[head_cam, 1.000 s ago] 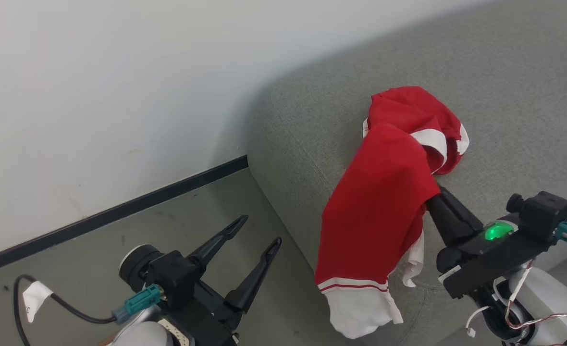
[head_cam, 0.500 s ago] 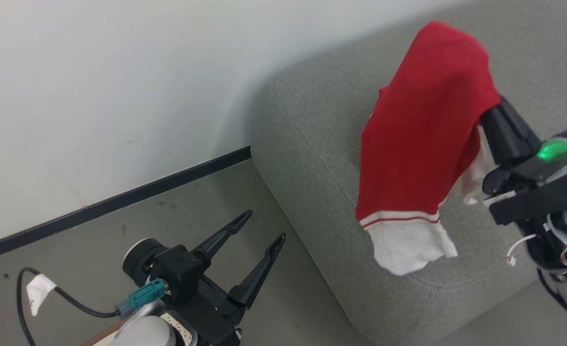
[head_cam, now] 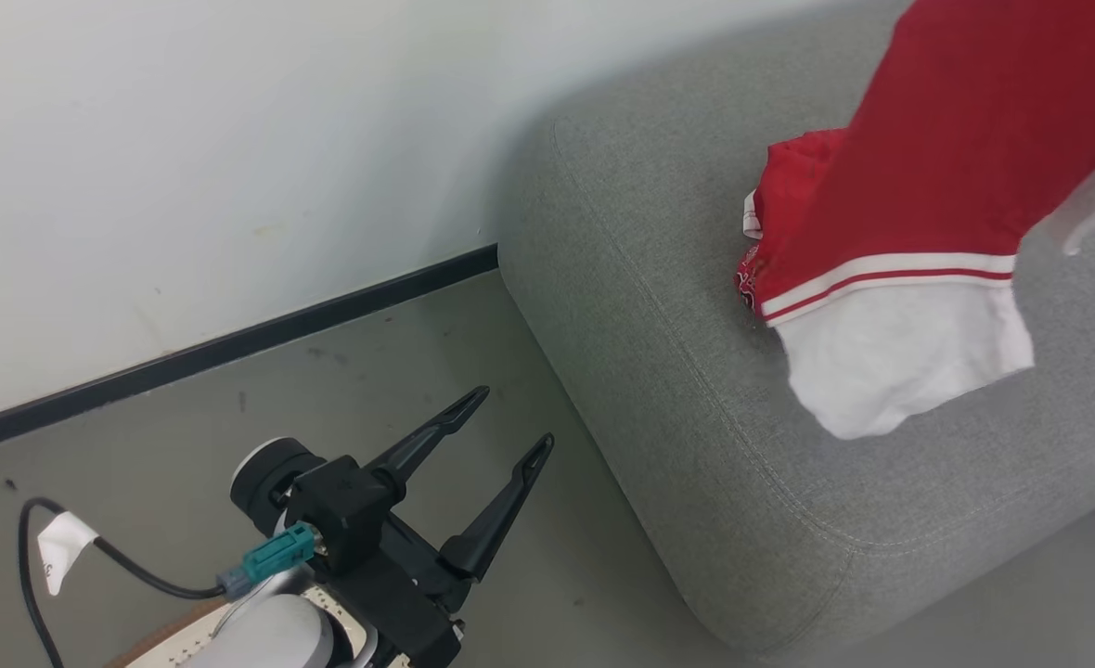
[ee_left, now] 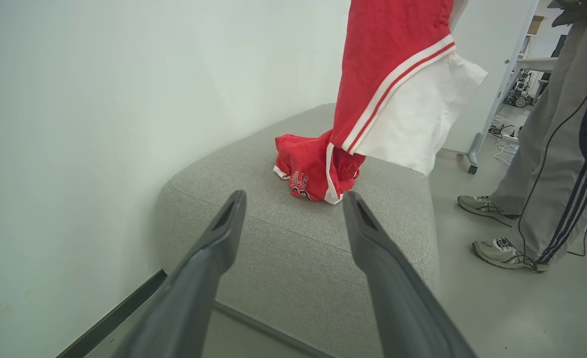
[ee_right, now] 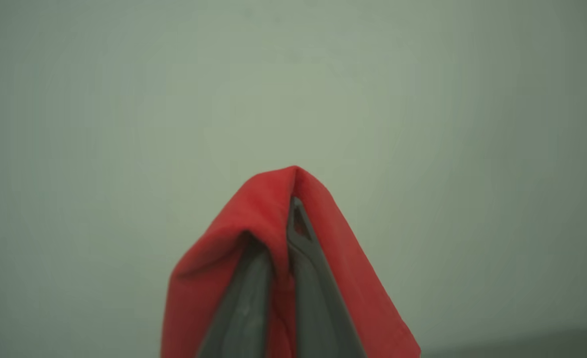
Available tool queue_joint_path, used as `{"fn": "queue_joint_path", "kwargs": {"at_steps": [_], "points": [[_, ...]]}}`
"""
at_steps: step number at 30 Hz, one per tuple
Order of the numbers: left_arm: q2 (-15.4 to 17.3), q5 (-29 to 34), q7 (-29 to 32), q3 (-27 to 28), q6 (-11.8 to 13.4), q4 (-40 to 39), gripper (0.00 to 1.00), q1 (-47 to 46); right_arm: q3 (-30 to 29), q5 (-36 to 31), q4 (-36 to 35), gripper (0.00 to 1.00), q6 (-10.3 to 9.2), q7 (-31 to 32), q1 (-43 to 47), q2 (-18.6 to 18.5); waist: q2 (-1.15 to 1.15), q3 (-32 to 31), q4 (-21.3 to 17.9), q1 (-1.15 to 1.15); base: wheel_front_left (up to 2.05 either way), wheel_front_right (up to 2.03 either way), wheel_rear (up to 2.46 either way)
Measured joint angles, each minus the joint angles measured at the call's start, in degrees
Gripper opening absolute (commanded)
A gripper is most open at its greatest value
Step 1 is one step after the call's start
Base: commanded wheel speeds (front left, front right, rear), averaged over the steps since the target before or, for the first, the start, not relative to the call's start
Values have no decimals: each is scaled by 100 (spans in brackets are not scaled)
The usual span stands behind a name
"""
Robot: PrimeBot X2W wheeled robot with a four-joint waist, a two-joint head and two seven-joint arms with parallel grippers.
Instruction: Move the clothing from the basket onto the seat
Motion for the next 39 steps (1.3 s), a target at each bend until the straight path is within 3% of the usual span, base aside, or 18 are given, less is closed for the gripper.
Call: {"fn": "queue_joint_path", "kwargs": {"at_steps": [10, 15, 17, 23, 34, 39], "points": [[164, 149, 199, -10, 1, -320, 100, -128, -304, -11, 1009, 0, -71, 130, -366, -400, 0, 386, 96, 0, 0, 0, 0], [260, 181, 334, -11, 1, -492, 100, -170, -394, -93, 1461, 0, -412, 178, -457, -439, 0, 660, 135, 0, 0, 0, 0], [363, 189, 402, -1, 1, -587, 100, -245, -401, -331, 1607, 0, -699, 172, -611, -457, 0, 842, 159, 1, 0, 0, 0], [469, 204, 567, 4, 0, -806, 100, -358, -515, -493, 1927, 0, -1147, 165, -890, -591, 0, 1238, 228, 1, 0, 0, 0], [548, 247, 668, 90, -52, -948, 100, -704, -53, -1045, 2549, 0, -1271, 227, -894, -378, 1, 1879, 477, 1, 0, 0, 0], [544, 247, 639, 105, -102, -933, 100, -766, 102, -1109, 2921, 0, -1321, 427, -896, -86, 0, 2045, 685, 0, 0, 0, 0]]}}
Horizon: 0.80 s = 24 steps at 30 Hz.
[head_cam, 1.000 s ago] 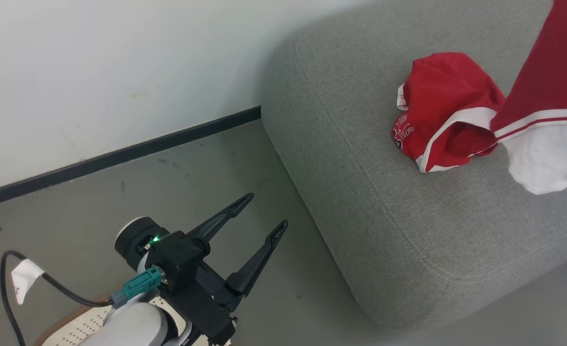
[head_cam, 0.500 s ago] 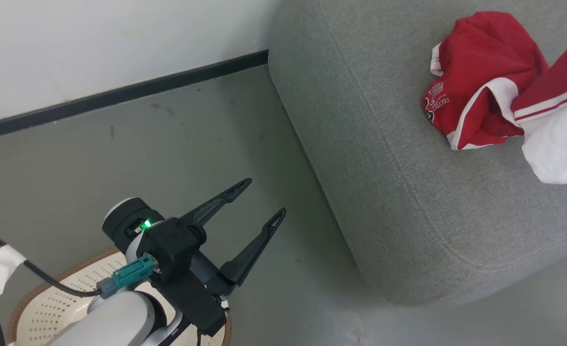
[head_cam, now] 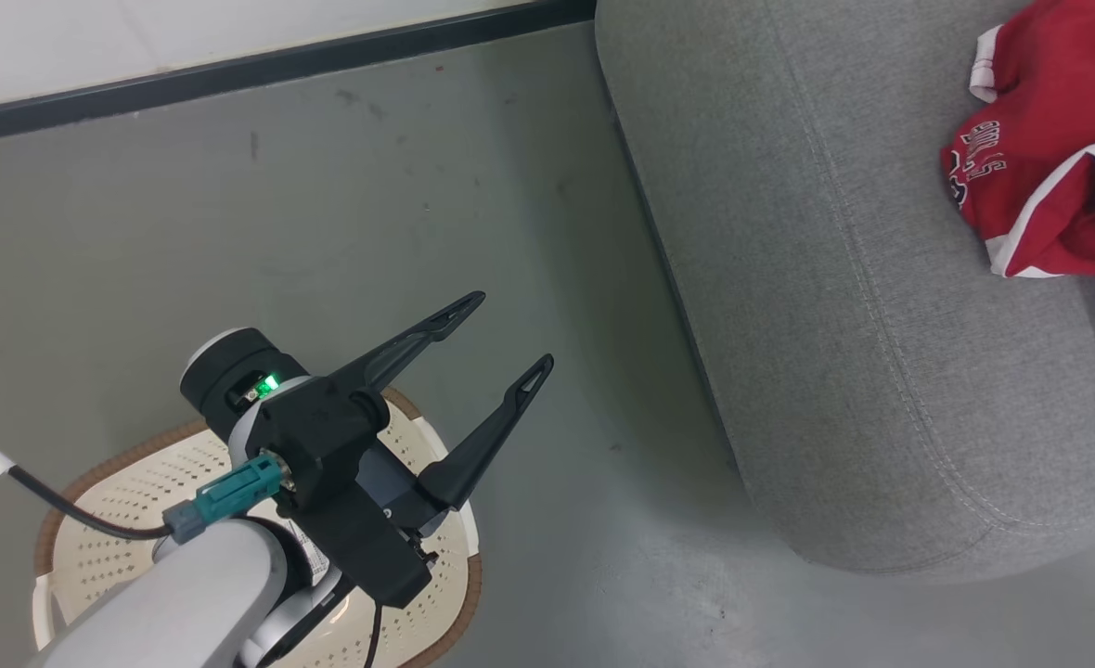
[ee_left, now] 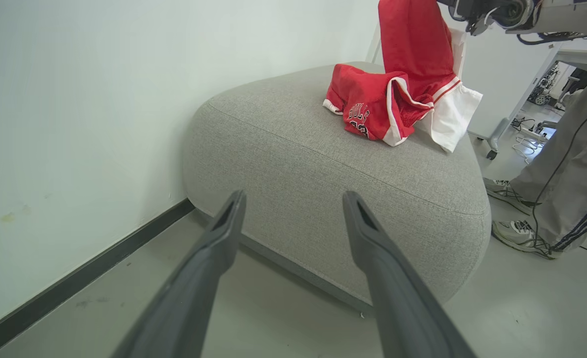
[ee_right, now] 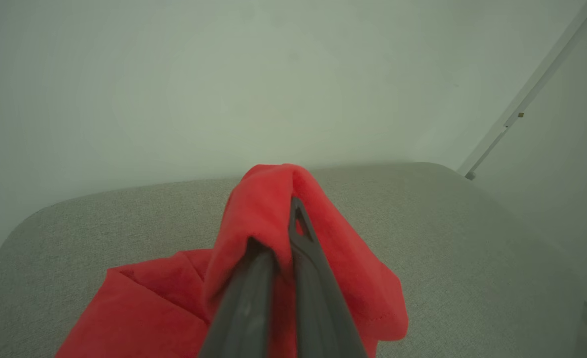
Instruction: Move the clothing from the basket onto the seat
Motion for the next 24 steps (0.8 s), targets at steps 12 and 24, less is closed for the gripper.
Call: {"fn": "queue_joint_path", "kwargs": {"at_steps": [12, 24], "points": [[-124, 1, -158, -48, -49, 113, 100, -66, 476, -8, 837, 42, 191, 737, 15, 534, 0, -71, 215, -1, 0, 0, 0], [-141, 0, -301, -169, -94, 209, 100, -44, 804, -16, 1065, 100, 723, 1002, 190, 914, 0, -344, 184, -1, 0, 0, 0]]}}
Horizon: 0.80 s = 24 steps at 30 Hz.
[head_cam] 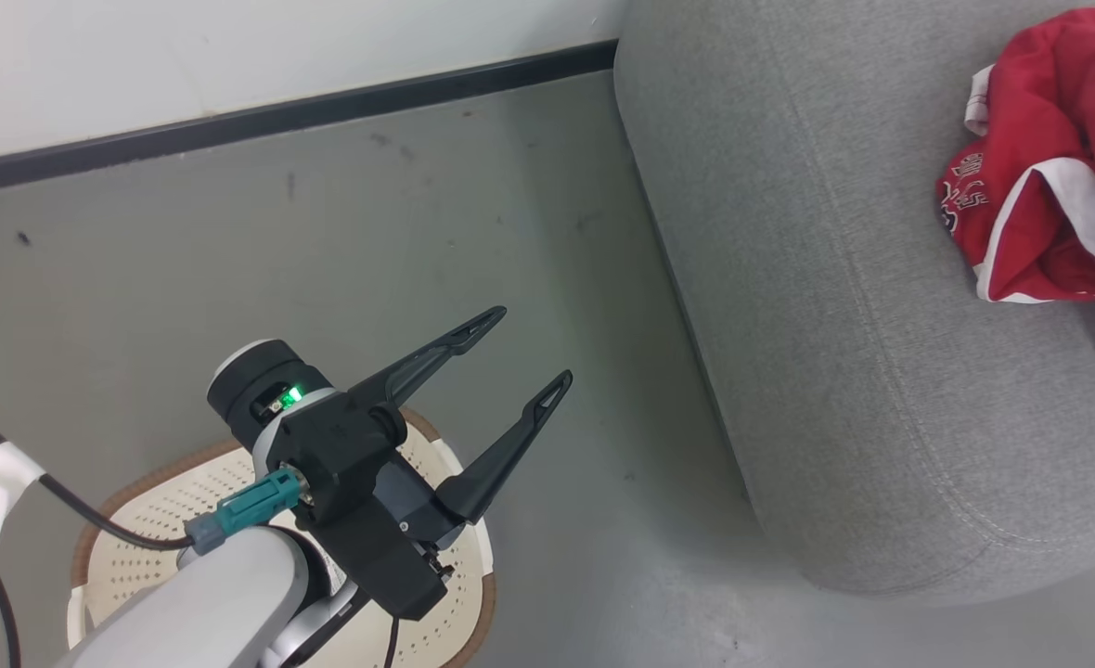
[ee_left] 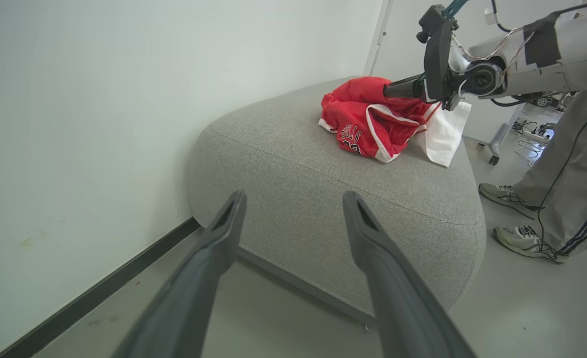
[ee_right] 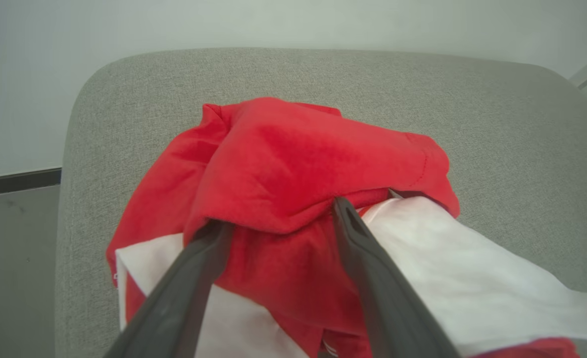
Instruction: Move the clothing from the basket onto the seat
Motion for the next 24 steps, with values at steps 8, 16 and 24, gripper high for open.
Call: {"fn": "queue_joint_path", "kwargs": {"at_steps": [8, 16, 24], "points": [[-58, -1, -57, -114, -9, 204, 100, 18, 51, -64, 20, 100, 177, -247, 65, -1, 0, -252, -146, 0, 0, 0, 0], [-69, -65, -222, -136, -49, 424, 100, 264, 222, -337, -276, 100, 193, -693, 347, -88, 0, -633, -243, 0, 0, 0, 0], [-271, -148, -398, -100, -21, 658, 100, 453, 174, -414, -798, 100, 167, -1273, 729, -180, 0, -1084, -273, 0, 0, 0, 0]]}}
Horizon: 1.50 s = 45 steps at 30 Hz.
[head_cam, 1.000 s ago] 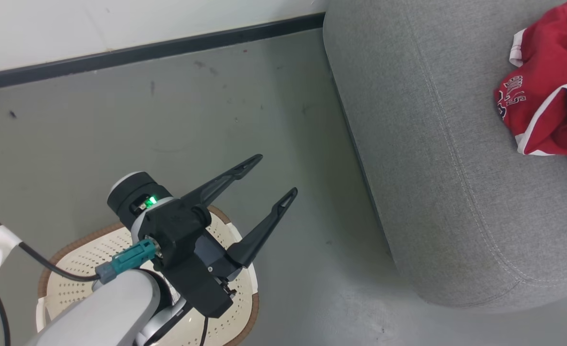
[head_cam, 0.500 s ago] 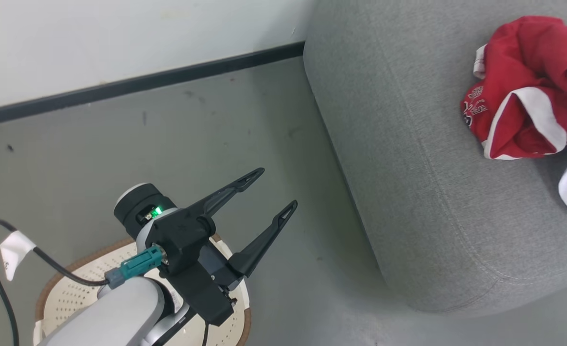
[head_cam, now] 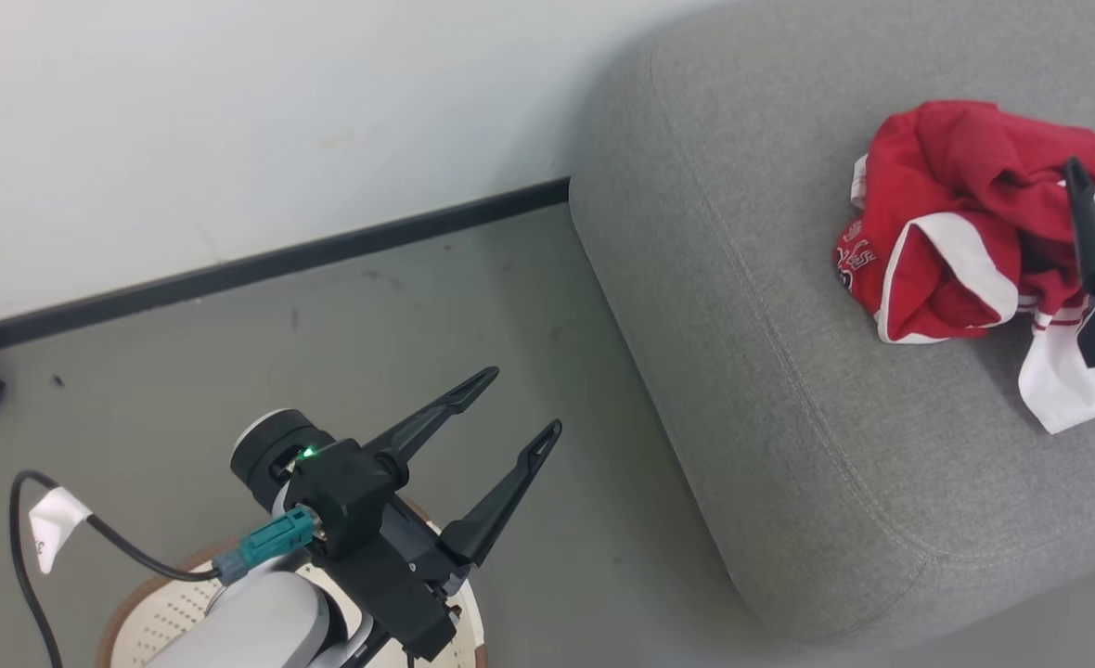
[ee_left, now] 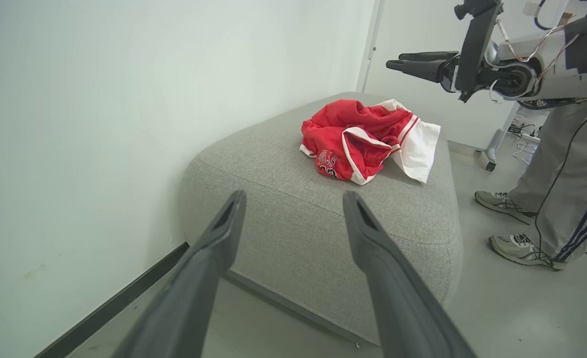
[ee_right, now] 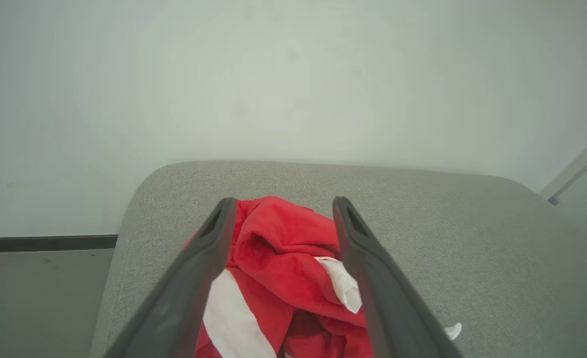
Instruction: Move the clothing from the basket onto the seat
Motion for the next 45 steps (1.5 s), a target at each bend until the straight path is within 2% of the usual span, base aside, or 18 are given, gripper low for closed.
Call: {"fn": "queue_joint_path", "kwargs": {"at_steps": [8, 16, 24, 27, 37, 42, 45], "points": [[-115, -214, -110, 149, 124, 305, 100, 189, -231, 164, -857, 100, -2, -244, 571, -77, 0, -455, 138, 0, 0, 0, 0], [-158, -379, -190, 412, 312, 535, 100, 542, -478, 294, -1880, 100, -199, -268, 1580, -214, -1, -837, 467, 0, 0, 0, 0], [-164, -631, -233, 675, 524, 697, 100, 1001, -742, 387, -3098, 100, -437, -275, 2737, -115, -1, -1158, 962, 0, 0, 0, 0], [-159, -683, -255, 748, 544, 755, 100, 1146, -828, 442, -3330, 100, -488, -274, 3045, -32, -1, -1231, 1127, 0, 0, 0, 0], [-152, -838, -261, 1124, 890, 872, 100, 1757, -1076, 470, -3794, 100, -668, -274, 4018, 397, -1, -1394, 1505, 1, 0, 0, 0], [-14, -1004, -264, 1700, 1090, 872, 100, 2298, -1069, 276, -3841, 100, -683, -274, 4089, 730, -1, -1430, 1512, 1, 0, 0, 0], [2, -1015, -263, 1894, 1123, 871, 100, 2538, -1088, 216, -3830, 100, -686, -274, 4227, 850, 0, -1445, 1478, 1, 0, 0, 0]]}}
